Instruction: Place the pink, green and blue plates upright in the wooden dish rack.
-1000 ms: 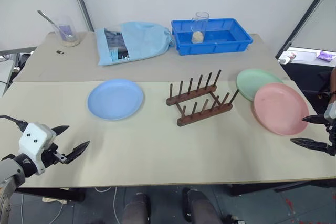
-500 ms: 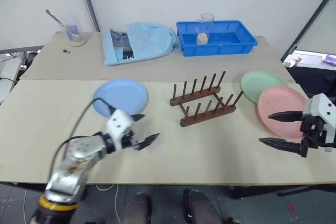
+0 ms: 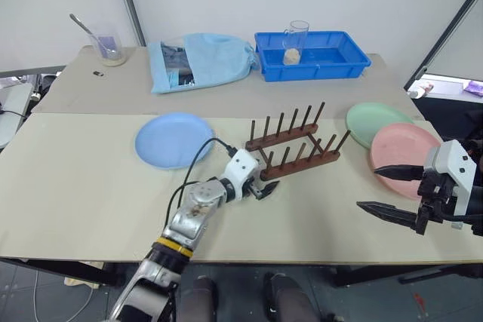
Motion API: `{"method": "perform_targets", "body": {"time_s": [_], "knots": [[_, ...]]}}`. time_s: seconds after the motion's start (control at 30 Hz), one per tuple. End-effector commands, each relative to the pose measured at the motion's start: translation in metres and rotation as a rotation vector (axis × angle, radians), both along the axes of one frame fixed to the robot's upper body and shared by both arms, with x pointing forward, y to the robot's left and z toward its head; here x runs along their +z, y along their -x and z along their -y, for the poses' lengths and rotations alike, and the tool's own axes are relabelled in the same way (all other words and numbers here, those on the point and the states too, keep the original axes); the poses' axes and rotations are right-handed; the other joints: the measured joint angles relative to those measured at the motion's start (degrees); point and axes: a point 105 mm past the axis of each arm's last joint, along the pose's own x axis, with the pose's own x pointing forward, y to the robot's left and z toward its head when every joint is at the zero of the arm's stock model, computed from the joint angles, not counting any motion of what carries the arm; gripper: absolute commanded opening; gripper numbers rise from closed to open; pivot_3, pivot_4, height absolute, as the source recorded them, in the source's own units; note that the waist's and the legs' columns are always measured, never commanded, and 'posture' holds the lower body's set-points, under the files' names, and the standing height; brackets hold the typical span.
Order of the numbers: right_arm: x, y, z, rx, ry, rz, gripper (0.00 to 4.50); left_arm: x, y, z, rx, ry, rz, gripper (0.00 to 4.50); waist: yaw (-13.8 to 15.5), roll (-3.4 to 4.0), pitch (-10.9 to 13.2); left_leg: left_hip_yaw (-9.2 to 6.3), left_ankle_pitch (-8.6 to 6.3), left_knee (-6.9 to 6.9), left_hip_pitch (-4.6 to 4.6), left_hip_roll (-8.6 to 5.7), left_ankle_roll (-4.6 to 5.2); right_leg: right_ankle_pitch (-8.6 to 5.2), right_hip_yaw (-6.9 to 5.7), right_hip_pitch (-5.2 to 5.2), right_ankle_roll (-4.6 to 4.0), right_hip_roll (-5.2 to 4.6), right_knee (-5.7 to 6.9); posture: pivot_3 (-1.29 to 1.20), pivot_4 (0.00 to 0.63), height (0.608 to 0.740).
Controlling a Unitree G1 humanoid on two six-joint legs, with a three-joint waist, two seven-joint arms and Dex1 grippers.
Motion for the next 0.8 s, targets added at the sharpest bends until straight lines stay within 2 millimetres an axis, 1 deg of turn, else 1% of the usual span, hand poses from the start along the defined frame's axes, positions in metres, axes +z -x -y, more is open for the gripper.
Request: {"method": "perform_targets", "body": {"time_s": [0.03,0.17,0.2,0.23,0.4,0.53,0.6,0.7,0.8], "knots": [[0.011,0.002,-0.001,-0.008,0.006,0.053,4.50,0.004,-0.007,0.007,-0.001,-0.011,0.042,3.21,0.10,0.00,0.00,-0.03,0.00,-0.02,0.00,-0.01,0.00,0.00,0.00,0.00,0.00,0.00,0.00,0.00,0.150,0.720],[0.010,0.003,0.000,-0.019,0.003,0.061,4.50,0.002,-0.005,0.010,-0.043,-0.019,0.036,1.31,0.19,0.00,0.00,-0.08,0.00,-0.01,-0.02,-0.04,0.00,0.00,-0.01,0.01,0.00,0.00,0.02,0.00,0.150,0.720],[0.009,0.003,0.000,-0.022,0.002,0.062,4.50,0.001,-0.005,0.010,-0.051,-0.022,0.035,0.94,0.19,0.00,0.00,-0.07,0.00,-0.01,-0.01,-0.05,0.00,0.00,0.00,0.02,0.00,-0.01,0.00,0.00,0.150,0.720],[0.008,0.003,-0.001,-0.023,0.001,0.063,4.50,0.000,-0.004,0.010,-0.060,-0.026,0.034,0.87,0.18,0.01,-0.01,-0.08,0.00,0.00,-0.03,-0.05,0.00,0.00,-0.01,0.02,0.00,-0.01,0.01,0.00,0.150,0.720],[0.006,0.005,-0.001,-0.028,0.003,0.067,4.50,0.000,0.004,0.003,-0.129,-0.023,0.033,0.87,-0.10,0.02,-0.01,-0.09,0.00,-0.02,-0.01,-0.04,-0.01,0.00,-0.01,0.01,0.00,0.00,0.01,0.00,0.150,0.720],[0.005,0.011,0.002,-0.029,0.014,0.047,4.50,0.013,0.024,-0.015,-0.334,-0.038,0.064,0.87,-0.47,0.03,-0.01,-0.09,0.00,-0.10,-0.01,-0.01,0.00,-0.01,-0.02,-0.03,-0.01,0.02,0.02,0.00,0.150,0.720],[0.002,0.017,0.004,-0.023,0.031,0.020,4.50,0.016,0.032,-0.024,-0.430,-0.077,0.077,0.87,-0.45,0.03,-0.01,-0.09,0.00,-0.10,-0.02,0.03,0.00,-0.01,-0.03,-0.06,-0.02,0.04,0.03,0.00,0.150,0.720],[-0.003,0.026,0.007,-0.019,0.063,-0.014,4.50,0.020,0.031,-0.031,-0.513,-0.118,0.102,0.87,-0.26,0.03,-0.01,-0.09,-0.01,-0.06,-0.02,0.02,-0.01,-0.01,-0.03,-0.03,-0.02,0.02,0.02,0.00,0.150,0.720],[-0.009,0.031,0.008,-0.025,0.083,-0.025,4.50,0.022,0.026,-0.029,-0.563,-0.131,0.105,0.87,0.20,0.03,-0.02,-0.07,-0.02,0.01,-0.09,-0.03,-0.05,-0.02,-0.04,-0.02,-0.01,-0.05,-0.07,0.00,0.150,0.720]]}}
